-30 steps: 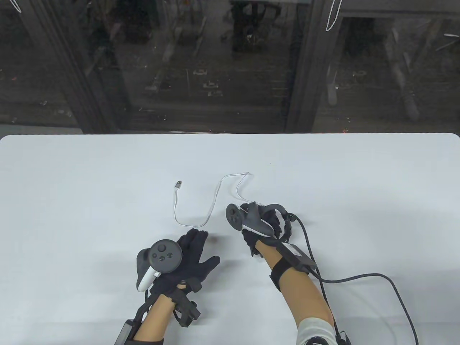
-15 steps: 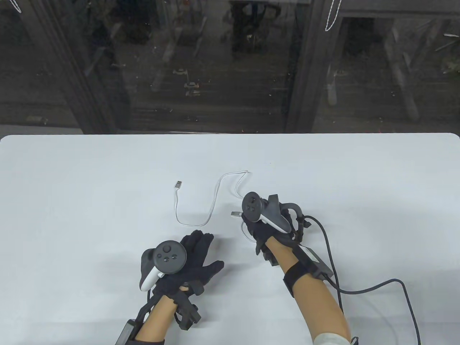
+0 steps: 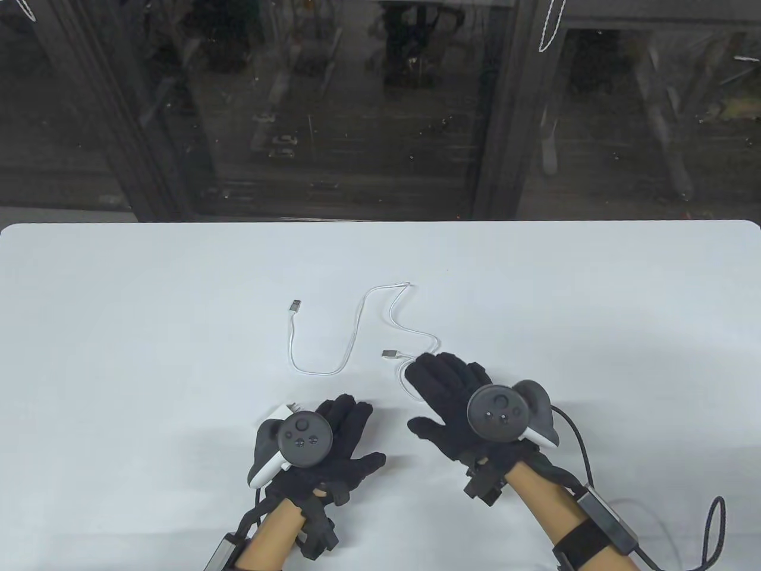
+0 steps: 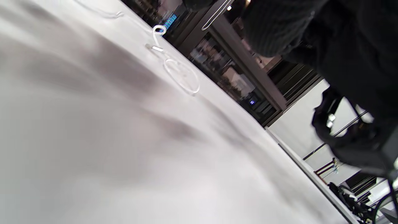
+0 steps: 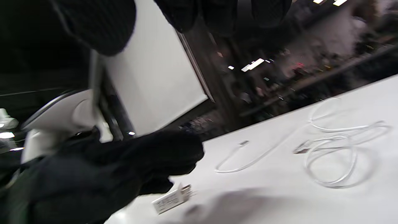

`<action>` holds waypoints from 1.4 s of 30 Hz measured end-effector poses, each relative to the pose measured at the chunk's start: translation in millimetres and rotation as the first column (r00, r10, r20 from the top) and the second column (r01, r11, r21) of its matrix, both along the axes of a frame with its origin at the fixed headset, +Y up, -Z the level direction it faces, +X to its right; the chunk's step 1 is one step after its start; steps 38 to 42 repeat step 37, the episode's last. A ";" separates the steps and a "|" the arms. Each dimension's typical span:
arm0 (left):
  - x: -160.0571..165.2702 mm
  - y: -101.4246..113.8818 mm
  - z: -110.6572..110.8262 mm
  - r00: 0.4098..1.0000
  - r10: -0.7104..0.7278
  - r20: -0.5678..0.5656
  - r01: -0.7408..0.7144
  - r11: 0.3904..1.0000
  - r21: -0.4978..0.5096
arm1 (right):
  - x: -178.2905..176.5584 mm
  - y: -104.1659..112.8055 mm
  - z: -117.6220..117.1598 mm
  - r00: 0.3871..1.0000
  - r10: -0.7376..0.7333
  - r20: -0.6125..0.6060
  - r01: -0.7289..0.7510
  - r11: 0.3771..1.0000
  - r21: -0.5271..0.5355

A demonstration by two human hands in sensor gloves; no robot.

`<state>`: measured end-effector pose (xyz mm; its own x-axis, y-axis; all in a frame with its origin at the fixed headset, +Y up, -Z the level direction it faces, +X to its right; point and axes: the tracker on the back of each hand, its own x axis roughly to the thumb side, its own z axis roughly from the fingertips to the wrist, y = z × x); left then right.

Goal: Remove USB cable from charger head with right hand

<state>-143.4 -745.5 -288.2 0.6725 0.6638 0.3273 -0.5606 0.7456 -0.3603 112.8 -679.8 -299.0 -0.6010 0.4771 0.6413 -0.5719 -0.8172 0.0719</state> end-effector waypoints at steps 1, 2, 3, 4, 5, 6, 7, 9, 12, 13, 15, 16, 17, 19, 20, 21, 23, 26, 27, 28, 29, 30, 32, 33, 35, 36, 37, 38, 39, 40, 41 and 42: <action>0.5 1.2 1.2 1.000 0.014 -0.007 -0.014 0.999 0.031 | 2.5 -11.0 7.3 1.000 0.002 -0.011 -0.002 1.000 -0.011; 0.4 2.2 1.9 1.000 0.022 -0.011 -0.022 0.999 0.050 | 4.4 -21.5 11.8 0.999 -0.007 -0.032 0.005 0.999 -0.045; 0.1 2.8 2.2 1.000 0.025 -0.013 -0.025 0.998 0.060 | 5.7 -30.2 14.4 0.999 -0.017 -0.040 0.014 0.997 -0.079; -0.8 3.5 2.4 0.999 0.030 -0.016 -0.028 0.997 0.072 | 8.1 -42.9 17.7 0.999 -0.019 -0.042 0.013 0.991 -0.133; -1.4 4.0 2.4 0.999 0.034 -0.019 -0.033 0.996 0.083 | 9.1 -51.3 19.8 0.999 -0.004 -0.048 -0.004 0.986 -0.165; -2.1 4.2 2.4 0.999 0.039 -0.026 -0.037 0.995 0.097 | 10.5 -63.0 23.9 0.997 0.056 -0.055 -0.066 0.977 -0.204; -2.7 4.1 2.6 0.999 0.037 -0.029 -0.034 0.994 0.105 | 10.9 -64.4 24.3 0.989 0.129 -0.068 -0.142 0.962 -0.235; -3.4 4.1 2.0 0.999 0.015 -0.037 -0.011 0.994 0.112 | 13.2 -56.3 29.0 0.957 0.273 -0.096 -0.289 0.906 -0.310; -4.1 2.9 0.1 0.999 -0.015 -0.041 0.020 0.994 0.108 | 16.8 -45.5 29.2 0.968 0.250 -0.024 -0.251 0.964 -0.090; -4.4 1.1 -0.9 0.999 -0.029 -0.042 0.033 0.995 0.095 | 19.0 -47.8 27.9 0.966 0.258 -0.026 -0.260 0.959 -0.114; -3.2 -3.2 -2.4 0.999 -0.032 -0.028 0.034 0.996 0.077 | 21.0 -54.0 25.1 0.963 0.264 -0.059 -0.270 0.943 -0.194; -1.1 -6.2 -3.6 1.000 -0.029 -0.008 0.030 0.996 0.078 | 21.5 -58.1 23.9 0.964 0.253 -0.080 -0.264 0.934 -0.239; 0.8 -7.8 -4.5 0.999 -0.034 0.004 0.034 0.997 0.074 | 21.4 -60.1 23.5 0.965 0.246 -0.091 -0.261 0.931 -0.256; 4.1 -10.0 -4.7 0.997 -0.069 0.015 0.069 0.996 0.055 | 19.7 -63.2 23.0 0.963 0.247 -0.104 -0.266 0.930 -0.253; 5.5 -10.6 -4.3 0.996 -0.083 0.025 0.082 0.995 0.060 | 18.4 -64.3 23.0 0.962 0.251 -0.108 -0.270 0.931 -0.247; 7.0 -11.2 -3.9 0.994 -0.106 0.037 0.104 0.993 0.056 | 17.0 -65.4 23.2 0.960 0.254 -0.115 -0.275 0.929 -0.249; 7.8 -12.1 -3.1 0.988 -0.145 0.047 0.144 0.989 0.030 | 16.0 -66.2 23.8 0.960 0.252 -0.125 -0.277 0.926 -0.258; 7.2 -12.8 -3.2 0.987 -0.157 0.041 0.156 0.988 0.021 | 15.5 -66.6 23.8 0.960 0.247 -0.130 -0.273 0.928 -0.253; 7.1 -12.9 -3.2 0.987 -0.155 0.041 0.154 0.988 0.019 | 15.6 -66.7 23.6 0.960 0.249 -0.129 -0.275 0.928 -0.251; 7.4 -12.5 -3.0 0.988 -0.150 0.042 0.149 0.989 0.015 | 16.0 -66.2 23.5 0.960 0.253 -0.124 -0.277 0.928 -0.250; 7.5 -12.7 -3.0 0.988 -0.148 0.044 0.147 0.989 0.012 | 16.5 -66.3 23.0 0.960 0.253 -0.123 -0.276 0.928 -0.250; 7.6 -12.8 -3.0 0.988 -0.146 0.045 0.145 0.989 0.012 | 17.1 -66.6 22.4 0.960 0.251 -0.122 -0.274 0.928 -0.251; 7.4 -10.5 -2.0 0.989 -0.142 0.040 0.141 0.990 0.019 | 18.4 -67.7 21.1 0.960 0.252 -0.122 -0.276 0.924 -0.263; 7.0 -9.6 -1.6 0.990 -0.135 0.035 0.135 0.991 0.022 | 18.5 -68.0 20.9 0.960 0.252 -0.122 -0.276 0.924 -0.265; 6.5 -9.0 -1.4 0.991 -0.127 0.031 0.127 0.992 0.024 | 18.0 -68.8 20.8 0.959 0.253 -0.124 -0.278 0.923 -0.267; 6.4 -9.0 -1.4 0.991 -0.126 0.033 0.125 0.992 0.022 | 17.7 -69.2 21.1 0.957 0.260 -0.126 -0.286 0.920 -0.269; 6.6 -9.0 -1.5 0.991 -0.126 0.037 0.125 0.992 0.019 | 17.6 -69.5 21.2 0.955 0.268 -0.126 -0.293 0.917 -0.272; 6.6 -9.0 -1.5 0.991 -0.126 0.037 0.125 0.992 0.019 | 17.6 -69.5 21.2 0.955 0.268 -0.126 -0.293 0.917 -0.272; 6.6 -9.0 -1.5 0.991 -0.126 0.037 0.125 0.992 0.019 | 17.6 -69.5 21.2 0.955 0.268 -0.126 -0.293 0.917 -0.272; 6.6 -9.0 -1.5 0.991 -0.126 0.037 0.125 0.992 0.019 | 17.6 -69.5 21.2 0.955 0.268 -0.126 -0.293 0.917 -0.272; 6.6 -9.0 -1.5 0.991 -0.126 0.037 0.125 0.992 0.019 | 17.6 -69.5 21.2 0.955 0.268 -0.126 -0.293 0.917 -0.272; 6.6 -9.0 -1.5 0.991 -0.126 0.037 0.125 0.992 0.019 | 17.6 -69.5 21.2 0.955 0.268 -0.126 -0.293 0.917 -0.272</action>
